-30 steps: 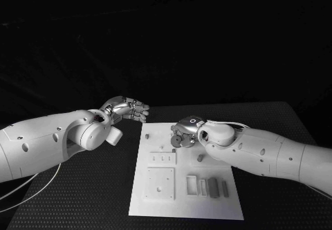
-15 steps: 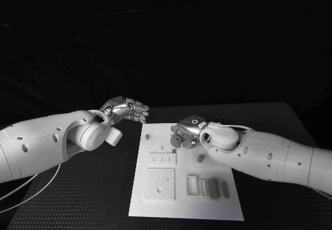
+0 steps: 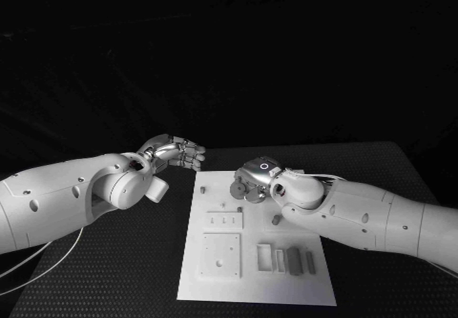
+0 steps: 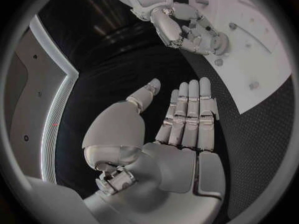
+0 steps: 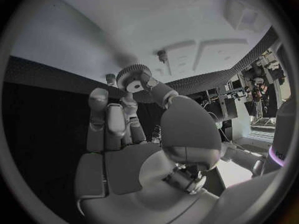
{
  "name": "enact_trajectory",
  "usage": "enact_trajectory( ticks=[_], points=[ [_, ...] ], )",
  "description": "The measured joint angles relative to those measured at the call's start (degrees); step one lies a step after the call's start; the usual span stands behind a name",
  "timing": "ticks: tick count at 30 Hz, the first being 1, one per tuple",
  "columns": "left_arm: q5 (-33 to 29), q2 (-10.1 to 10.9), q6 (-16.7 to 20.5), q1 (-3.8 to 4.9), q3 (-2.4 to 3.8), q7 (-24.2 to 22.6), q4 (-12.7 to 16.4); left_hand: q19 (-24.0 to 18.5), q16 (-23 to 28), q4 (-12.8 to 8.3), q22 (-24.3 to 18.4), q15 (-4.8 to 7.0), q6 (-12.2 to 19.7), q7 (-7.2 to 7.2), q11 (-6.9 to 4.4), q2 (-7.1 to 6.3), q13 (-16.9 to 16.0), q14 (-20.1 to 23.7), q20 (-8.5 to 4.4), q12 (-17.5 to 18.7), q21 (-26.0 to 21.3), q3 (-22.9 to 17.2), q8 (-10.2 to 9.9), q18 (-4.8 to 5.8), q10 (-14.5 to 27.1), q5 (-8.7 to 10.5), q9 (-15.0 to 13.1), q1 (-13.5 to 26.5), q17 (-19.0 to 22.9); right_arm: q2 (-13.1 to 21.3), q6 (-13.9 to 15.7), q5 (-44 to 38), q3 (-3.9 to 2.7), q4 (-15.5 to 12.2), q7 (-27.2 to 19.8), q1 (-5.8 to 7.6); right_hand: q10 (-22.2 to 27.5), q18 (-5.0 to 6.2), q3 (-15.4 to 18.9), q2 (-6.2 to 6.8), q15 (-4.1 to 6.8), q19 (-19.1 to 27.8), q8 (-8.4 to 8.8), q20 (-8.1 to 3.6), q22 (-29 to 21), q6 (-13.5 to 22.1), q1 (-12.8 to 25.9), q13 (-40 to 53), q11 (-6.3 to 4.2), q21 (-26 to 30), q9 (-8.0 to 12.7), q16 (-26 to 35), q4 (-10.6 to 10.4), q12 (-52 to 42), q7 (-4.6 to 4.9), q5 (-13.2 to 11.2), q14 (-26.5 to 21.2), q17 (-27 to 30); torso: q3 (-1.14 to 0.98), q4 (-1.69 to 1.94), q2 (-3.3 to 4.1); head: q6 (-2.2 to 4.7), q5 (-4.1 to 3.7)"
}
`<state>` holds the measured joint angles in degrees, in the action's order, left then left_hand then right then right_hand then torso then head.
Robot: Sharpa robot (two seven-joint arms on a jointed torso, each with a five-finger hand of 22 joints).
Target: Assemble the parts on the task board
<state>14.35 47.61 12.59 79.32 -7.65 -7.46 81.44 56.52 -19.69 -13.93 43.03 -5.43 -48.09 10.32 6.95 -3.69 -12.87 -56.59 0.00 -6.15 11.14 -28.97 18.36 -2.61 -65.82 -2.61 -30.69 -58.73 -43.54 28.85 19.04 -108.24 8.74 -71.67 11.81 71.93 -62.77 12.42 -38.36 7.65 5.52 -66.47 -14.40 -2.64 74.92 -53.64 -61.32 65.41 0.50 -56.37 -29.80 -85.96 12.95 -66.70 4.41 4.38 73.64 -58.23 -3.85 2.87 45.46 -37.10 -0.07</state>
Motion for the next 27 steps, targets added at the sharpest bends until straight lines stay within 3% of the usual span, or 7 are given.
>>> enact_trajectory(
  ticks=[27],
  points=[
    [0.0,-0.3,0.0,0.00,0.01,0.0,-0.1,0.0,0.2,0.0,0.0,0.00,0.0,0.00,0.00,0.00,-0.1,0.0,0.00,0.0,0.0,0.0,0.0,0.09,0.0,0.00,0.0,0.0,-0.1,-5.6,1.4,-1.1,0.30,7.3,0.8,-0.18,-0.2,-0.01,-0.2,0.69,0.04,-0.4,-0.99,0.00,0.0,-0.2,0.4,-0.2,-0.20,0.0,0.0,0.0,-0.9,0.0,0.11,-0.2,0.0,0.1,0.14,0.10,0.02,0.13,-0.08]
  ],
)
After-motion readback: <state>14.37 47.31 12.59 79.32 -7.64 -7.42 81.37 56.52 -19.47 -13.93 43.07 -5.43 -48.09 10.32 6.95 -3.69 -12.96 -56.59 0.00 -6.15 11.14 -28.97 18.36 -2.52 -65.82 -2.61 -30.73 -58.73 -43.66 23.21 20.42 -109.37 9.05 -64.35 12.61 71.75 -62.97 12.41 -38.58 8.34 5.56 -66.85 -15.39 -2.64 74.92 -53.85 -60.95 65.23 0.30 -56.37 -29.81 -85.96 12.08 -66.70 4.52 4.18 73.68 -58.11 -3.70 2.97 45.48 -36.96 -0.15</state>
